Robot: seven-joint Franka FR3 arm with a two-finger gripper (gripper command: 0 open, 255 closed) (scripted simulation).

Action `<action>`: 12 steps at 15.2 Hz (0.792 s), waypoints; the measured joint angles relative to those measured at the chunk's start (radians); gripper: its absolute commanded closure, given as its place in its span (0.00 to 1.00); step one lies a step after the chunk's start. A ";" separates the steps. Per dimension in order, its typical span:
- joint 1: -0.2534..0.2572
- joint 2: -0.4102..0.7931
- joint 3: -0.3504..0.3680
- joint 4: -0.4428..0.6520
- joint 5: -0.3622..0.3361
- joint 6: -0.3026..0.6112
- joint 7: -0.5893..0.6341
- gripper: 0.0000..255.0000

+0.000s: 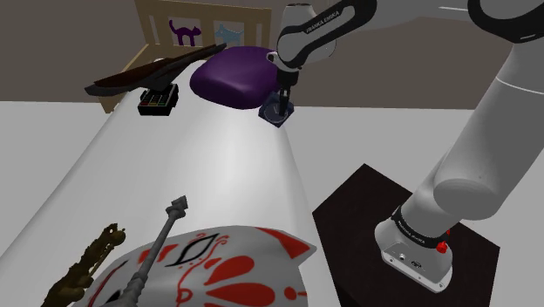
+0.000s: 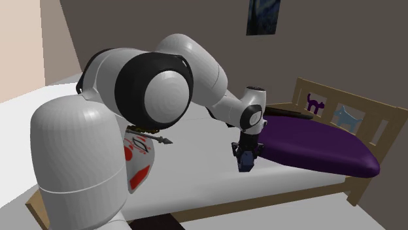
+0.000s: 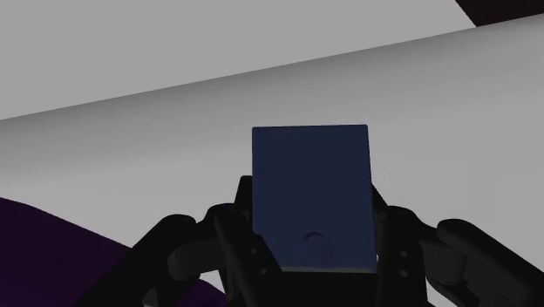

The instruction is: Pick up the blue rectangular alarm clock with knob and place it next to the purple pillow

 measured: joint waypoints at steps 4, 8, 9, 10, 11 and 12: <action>0.000 0.000 0.000 0.000 0.000 0.000 0.000 0.00; 0.000 0.000 0.000 0.000 0.000 0.000 0.000 0.00; 0.000 0.000 0.000 0.000 0.000 0.000 0.000 0.00; 0.000 -0.007 0.000 0.007 -0.001 -0.014 0.000 0.00; 0.001 -0.017 0.000 0.023 -0.002 -0.038 0.002 0.00; 0.000 -0.036 -0.001 0.028 -0.004 -0.063 0.001 0.00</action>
